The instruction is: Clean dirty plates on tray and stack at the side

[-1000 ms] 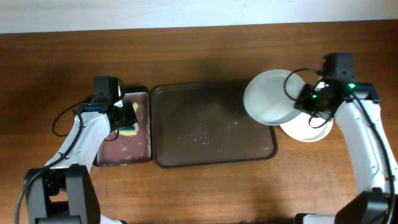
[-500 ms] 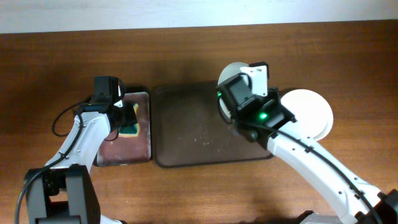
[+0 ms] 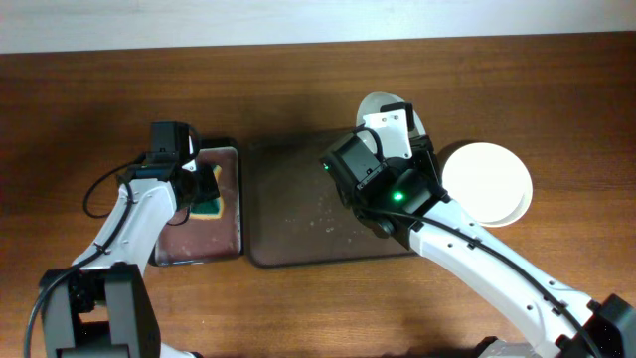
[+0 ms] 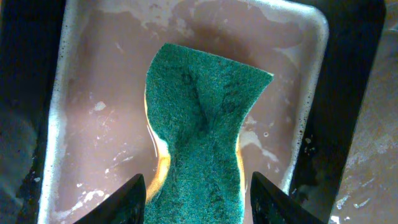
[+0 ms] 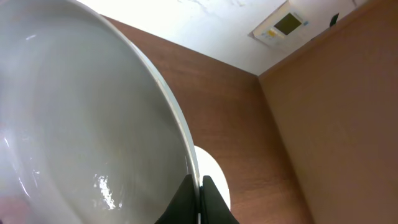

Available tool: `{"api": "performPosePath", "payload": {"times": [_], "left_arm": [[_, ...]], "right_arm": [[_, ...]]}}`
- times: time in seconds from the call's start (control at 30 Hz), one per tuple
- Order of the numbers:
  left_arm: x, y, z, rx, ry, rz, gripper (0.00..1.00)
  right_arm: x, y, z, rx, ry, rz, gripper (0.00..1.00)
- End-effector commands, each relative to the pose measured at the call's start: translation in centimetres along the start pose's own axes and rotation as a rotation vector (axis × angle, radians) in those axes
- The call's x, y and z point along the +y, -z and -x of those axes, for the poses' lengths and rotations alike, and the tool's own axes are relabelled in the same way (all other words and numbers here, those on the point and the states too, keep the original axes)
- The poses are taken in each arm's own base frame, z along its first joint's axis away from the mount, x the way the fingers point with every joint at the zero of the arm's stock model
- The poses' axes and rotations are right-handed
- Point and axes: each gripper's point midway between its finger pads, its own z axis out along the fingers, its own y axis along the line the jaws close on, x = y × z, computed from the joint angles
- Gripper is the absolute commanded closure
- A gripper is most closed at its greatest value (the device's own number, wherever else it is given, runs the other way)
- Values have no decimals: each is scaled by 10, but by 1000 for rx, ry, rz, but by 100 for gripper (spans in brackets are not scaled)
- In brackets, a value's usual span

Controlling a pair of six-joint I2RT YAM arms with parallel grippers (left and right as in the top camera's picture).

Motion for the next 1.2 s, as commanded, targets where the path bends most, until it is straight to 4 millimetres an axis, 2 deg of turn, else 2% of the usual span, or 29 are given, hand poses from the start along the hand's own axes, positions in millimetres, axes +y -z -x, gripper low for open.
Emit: {"api": "performPosePath", "payload": {"times": [0.0, 0.37, 0.73, 0.87, 1.0, 1.1, 1.17], "left_arm": [[2, -1, -2, 4, -5, 9, 48], [3, -1, -2, 5, -4, 9, 48], [3, -1, -4, 12, -5, 10, 48], [3, -1, -4, 12, -5, 11, 49], [3, -1, -4, 12, -5, 10, 49], [3, -1, -4, 12, -5, 10, 49], [3, -1, -4, 12, -5, 11, 49]], "right_arm": [[-3, 0, 2, -15, 66, -46, 96], [-18, 3, 12, -57, 55, -143, 96], [-14, 1, 11, -51, 46, -120, 96], [-5, -4, 7, -27, -41, -54, 96], [12, -23, -10, 103, -183, 135, 96], [5, -39, -20, 215, -318, 282, 96], [0, -48, -34, 310, -383, 380, 96]]}}
